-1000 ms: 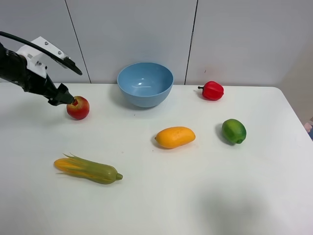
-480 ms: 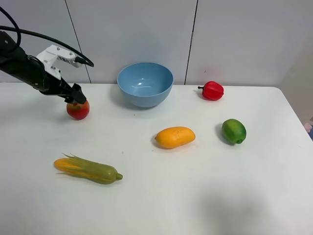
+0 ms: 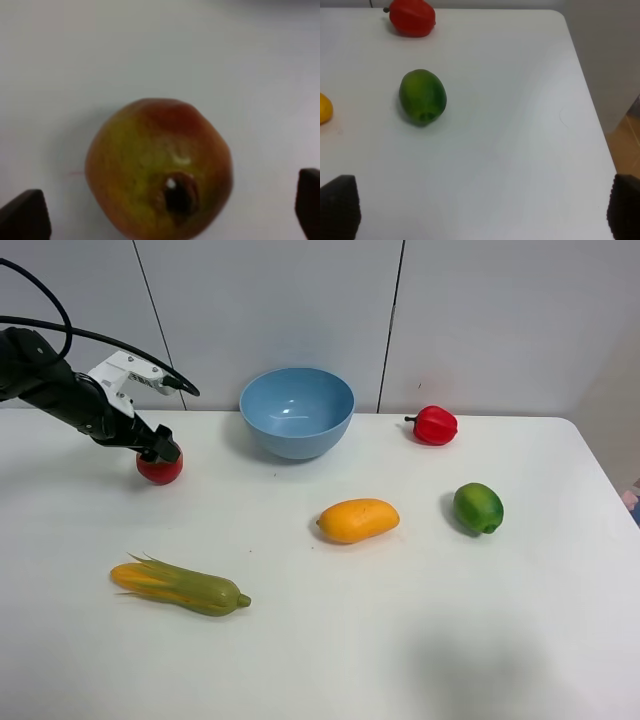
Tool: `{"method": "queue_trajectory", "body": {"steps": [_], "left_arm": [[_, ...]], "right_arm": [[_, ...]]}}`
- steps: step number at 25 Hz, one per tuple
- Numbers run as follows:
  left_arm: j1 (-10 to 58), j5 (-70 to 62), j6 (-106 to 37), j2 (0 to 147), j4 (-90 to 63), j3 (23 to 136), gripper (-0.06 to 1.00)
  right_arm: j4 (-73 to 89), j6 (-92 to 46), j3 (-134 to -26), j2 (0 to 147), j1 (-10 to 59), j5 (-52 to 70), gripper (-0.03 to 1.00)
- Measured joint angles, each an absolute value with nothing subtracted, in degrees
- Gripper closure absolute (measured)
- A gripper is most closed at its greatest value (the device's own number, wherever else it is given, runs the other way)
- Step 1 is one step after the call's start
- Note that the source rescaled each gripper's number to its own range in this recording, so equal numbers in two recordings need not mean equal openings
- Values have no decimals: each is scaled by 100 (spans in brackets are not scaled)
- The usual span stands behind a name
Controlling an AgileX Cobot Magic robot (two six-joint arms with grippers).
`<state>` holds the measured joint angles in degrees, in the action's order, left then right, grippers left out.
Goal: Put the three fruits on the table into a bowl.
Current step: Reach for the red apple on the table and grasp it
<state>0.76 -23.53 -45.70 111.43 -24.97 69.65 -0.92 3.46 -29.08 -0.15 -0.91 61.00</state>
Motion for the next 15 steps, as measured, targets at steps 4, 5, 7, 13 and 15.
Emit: {"method": "queue_trajectory", "body": {"steps": [4, 5, 7, 13, 15], "left_arm": [[76, -2248, -4589, 11354, -2497, 6965, -6], [76, -2207, -4594, 11421, -2497, 6965, -6], [76, -2119, -4594, 11525, -2497, 6965, -6], [76, -1954, -4594, 11773, -2497, 6965, -6], [76, -1918, -4594, 11846, -2497, 6984, -6]], "right_arm": [[-92, 346, -2908, -15, -91, 6100, -3], [-92, 346, -2908, -15, -91, 6100, -3], [-92, 346, -2908, -15, -91, 6100, -3], [-92, 346, -2908, -15, -91, 6100, -3], [-92, 346, -2908, -15, -91, 6100, -3]]}}
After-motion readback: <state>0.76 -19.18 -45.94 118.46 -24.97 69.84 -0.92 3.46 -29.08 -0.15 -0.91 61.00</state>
